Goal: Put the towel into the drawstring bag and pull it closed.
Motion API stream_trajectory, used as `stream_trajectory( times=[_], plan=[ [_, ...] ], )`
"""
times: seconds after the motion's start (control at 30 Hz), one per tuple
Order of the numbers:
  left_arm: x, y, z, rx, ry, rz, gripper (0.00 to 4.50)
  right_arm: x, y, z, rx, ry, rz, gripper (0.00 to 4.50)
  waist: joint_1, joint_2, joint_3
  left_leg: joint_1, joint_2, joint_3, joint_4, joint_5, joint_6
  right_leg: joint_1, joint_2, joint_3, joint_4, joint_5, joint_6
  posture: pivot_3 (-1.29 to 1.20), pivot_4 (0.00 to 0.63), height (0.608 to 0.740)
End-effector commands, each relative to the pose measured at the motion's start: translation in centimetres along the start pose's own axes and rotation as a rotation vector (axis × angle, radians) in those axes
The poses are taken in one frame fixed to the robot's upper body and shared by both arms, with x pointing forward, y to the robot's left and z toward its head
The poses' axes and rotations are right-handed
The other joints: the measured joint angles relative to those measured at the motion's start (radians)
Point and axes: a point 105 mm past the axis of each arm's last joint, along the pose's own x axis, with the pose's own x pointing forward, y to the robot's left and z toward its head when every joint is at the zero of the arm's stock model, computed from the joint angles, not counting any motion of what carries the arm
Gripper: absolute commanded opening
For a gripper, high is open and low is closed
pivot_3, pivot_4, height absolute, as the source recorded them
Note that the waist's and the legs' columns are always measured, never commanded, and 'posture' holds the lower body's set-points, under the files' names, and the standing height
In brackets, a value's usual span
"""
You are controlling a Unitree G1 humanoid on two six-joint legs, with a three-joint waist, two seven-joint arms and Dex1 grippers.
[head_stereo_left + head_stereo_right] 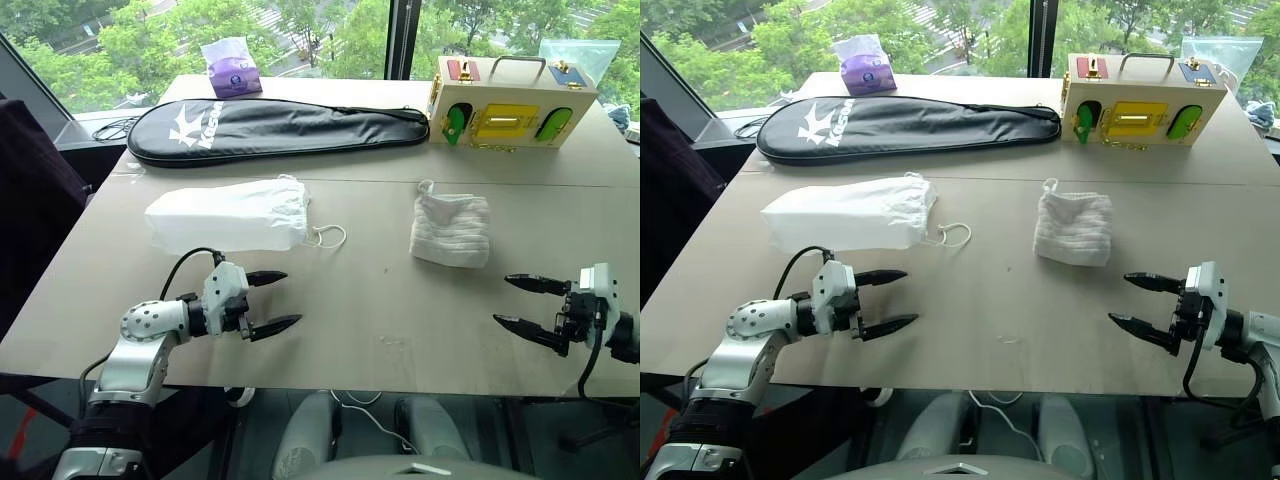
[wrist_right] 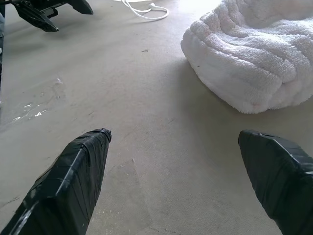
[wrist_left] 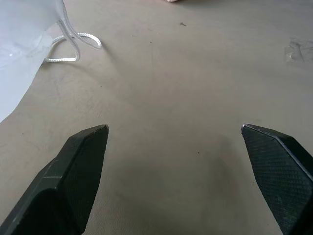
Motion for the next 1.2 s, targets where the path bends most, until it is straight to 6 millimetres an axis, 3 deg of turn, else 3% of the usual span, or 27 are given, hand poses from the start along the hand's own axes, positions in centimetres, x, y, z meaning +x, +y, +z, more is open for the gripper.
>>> stream_trajectory(
  times=[0.03, 0.5, 0.77, 0.9, 1.0, 1.07, 1.2],
  plan=[
    [-0.2, 0.1, 0.4, 0.039, -0.018, 0.013, 4.5, -0.3, -0.1, 0.8, -0.043, -0.006, 0.01, 4.46, 0.0, 0.0, 0.0, 0.0, 0.0, 0.0, 0.0, 0.0, 0.0, 0.0, 0.0, 0.0, 0.0, 0.0, 0.0, 0.0, 0.15, 0.74],
    [-0.1, -0.1, 0.2, 0.05, -0.036, 0.006, 4.5, -0.2, -0.1, 0.7, -0.042, -0.01, 0.022, 4.46, 0.0, 0.0, 0.0, 0.0, 0.0, 0.0, 0.0, 0.0, 0.0, 0.0, 0.0, 0.0, 0.0, 0.0, 0.001, 0.0, 0.15, 0.74],
    [2.7, -2.0, 5.4, 0.018, -0.224, -0.053, 4.5, -0.5, 0.5, 2.0, 0.017, -0.064, 0.075, 4.46, 0.004, 0.0, 0.0, 0.0, 0.0, 0.0, 0.0, 0.0, 0.0, 0.0, 0.0, 0.0, 0.0, 0.001, 0.001, 0.0, 0.15, 0.74],
    [4.8, -2.7, 9.4, -0.069, -0.344, -0.034, 4.5, -0.5, 0.5, 3.4, 0.031, -0.089, 0.1, 4.46, 0.004, 0.0, 0.0, 0.0, 0.0, 0.0, 0.0, 0.0, 0.0, 0.0, 0.0, 0.0, 0.0, 0.001, 0.001, 0.0, 0.15, 0.74],
    [7.7, -1.5, 12.5, -0.095, -0.402, 0.144, 4.5, -0.1, 0.0, 4.9, 0.002, -0.117, 0.095, 4.46, 0.009, 0.0, 0.0, 0.0, -0.001, 0.0, 0.002, 0.0, 0.0, 0.001, 0.001, 0.0, 0.001, 0.001, 0.002, 0.0, 0.15, 0.74],
    [9.5, 0.0, 12.9, -0.084, -0.307, 0.326, 4.5, 0.2, -0.4, 5.7, -0.023, -0.131, 0.085, 4.46, 0.015, -0.001, 0.001, 0.0, -0.001, -0.001, 0.006, 0.0, 0.0, 0.002, 0.002, -0.001, 0.002, 0.001, 0.002, 0.0, 0.15, 0.74],
    [10.9, 1.7, 13.6, 0.009, -0.198, 0.496, 4.5, 0.3, -0.9, 6.3, -0.047, -0.136, 0.073, 4.46, 0.017, -0.002, 0.001, 0.003, -0.002, -0.001, 0.009, 0.0, 0.001, 0.006, 0.009, -0.003, 0.005, 0.001, 0.003, 0.0, 0.15, 0.74]
  ],
)
